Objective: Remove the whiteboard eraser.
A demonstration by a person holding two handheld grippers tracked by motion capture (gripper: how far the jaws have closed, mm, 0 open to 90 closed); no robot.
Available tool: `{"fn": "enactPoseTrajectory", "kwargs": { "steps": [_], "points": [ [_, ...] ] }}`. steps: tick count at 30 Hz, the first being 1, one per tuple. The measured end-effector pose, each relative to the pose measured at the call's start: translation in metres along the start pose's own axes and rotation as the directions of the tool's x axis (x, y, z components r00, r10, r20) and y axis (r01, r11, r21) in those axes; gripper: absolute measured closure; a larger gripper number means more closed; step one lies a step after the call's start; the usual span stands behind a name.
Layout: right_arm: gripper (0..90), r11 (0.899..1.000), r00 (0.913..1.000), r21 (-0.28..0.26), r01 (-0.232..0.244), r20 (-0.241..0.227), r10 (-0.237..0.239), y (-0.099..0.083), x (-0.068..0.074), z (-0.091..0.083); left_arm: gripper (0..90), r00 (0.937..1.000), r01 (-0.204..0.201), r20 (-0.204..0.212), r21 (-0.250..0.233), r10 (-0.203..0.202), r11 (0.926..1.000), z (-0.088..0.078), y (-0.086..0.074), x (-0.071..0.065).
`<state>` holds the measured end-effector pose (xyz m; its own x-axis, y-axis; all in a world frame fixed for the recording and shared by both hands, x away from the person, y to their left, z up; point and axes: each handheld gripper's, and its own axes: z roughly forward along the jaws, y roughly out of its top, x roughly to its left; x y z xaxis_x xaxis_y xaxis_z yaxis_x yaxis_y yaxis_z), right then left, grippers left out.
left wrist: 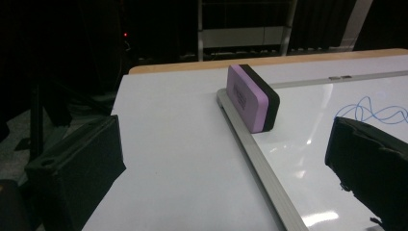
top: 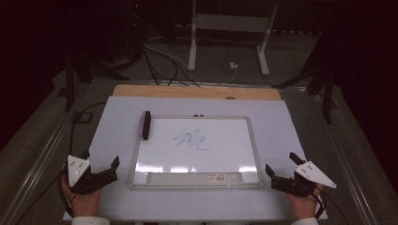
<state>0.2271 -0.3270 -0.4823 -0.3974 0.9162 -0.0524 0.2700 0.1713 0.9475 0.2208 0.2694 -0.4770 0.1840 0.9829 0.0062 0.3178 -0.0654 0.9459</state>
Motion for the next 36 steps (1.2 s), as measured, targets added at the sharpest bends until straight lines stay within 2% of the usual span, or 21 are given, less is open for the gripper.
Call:
{"fn": "enactPoseTrajectory", "kwargs": {
  "steps": [3,7,11,15,25,27,32,36],
  "points": [
    [1.2,1.0,1.0,-0.002,-0.006,0.003,0.006,0.0,-0.001,-0.001,0.6,1.0,-0.002,-0.009,0.003,0.002,1.0,-0.001,0.0,0.001],
    [1.2,1.0,0.9999,-0.002,0.0,0.015,0.0,0.0,-0.001,-0.001,0.6,0.999,0.043,-0.011,-0.007,-0.043,0.9991,-0.005,0.0,0.005],
    [1.2,1.0,0.9998,-0.004,0.002,0.021,-0.002,0.0,0.0,0.0,0.6,0.9981,0.06,-0.01,-0.027,-0.061,0.9978,-0.008,0.006,0.005],
    [1.2,1.0,0.9998,-0.009,0.0,0.021,0.0,0.0,0.0,-0.001,0.6,0.9986,0.051,-0.011,-0.033,-0.051,0.9982,-0.01,0.011,0.006],
    [1.2,1.0,0.9997,-0.009,0.0,0.026,0.0,0.0,0.0,-0.002,0.6,0.9979,0.047,-0.042,-0.053,-0.05,0.9975,-0.011,0.025,0.016],
    [1.2,1.0,0.9997,-0.011,-0.002,0.024,0.002,0.0,0.001,-0.003,0.6,0.9976,0.056,-0.038,-0.051,-0.058,0.9971,-0.008,0.03,0.017],
    [1.2,1.0,0.9991,-0.016,0.02,0.038,-0.019,0.001,0.003,-0.006,0.6,0.9994,0.022,-0.027,-0.026,-0.022,0.9994,0.002,0.04,0.013],
    [1.1,1.0,0.9988,-0.016,0.009,0.048,-0.008,0.0,0.001,-0.008,0.6,0.9999,0.013,-0.009,-0.014,-0.013,0.9998,0.012,0.046,0.011]
  ]
}}
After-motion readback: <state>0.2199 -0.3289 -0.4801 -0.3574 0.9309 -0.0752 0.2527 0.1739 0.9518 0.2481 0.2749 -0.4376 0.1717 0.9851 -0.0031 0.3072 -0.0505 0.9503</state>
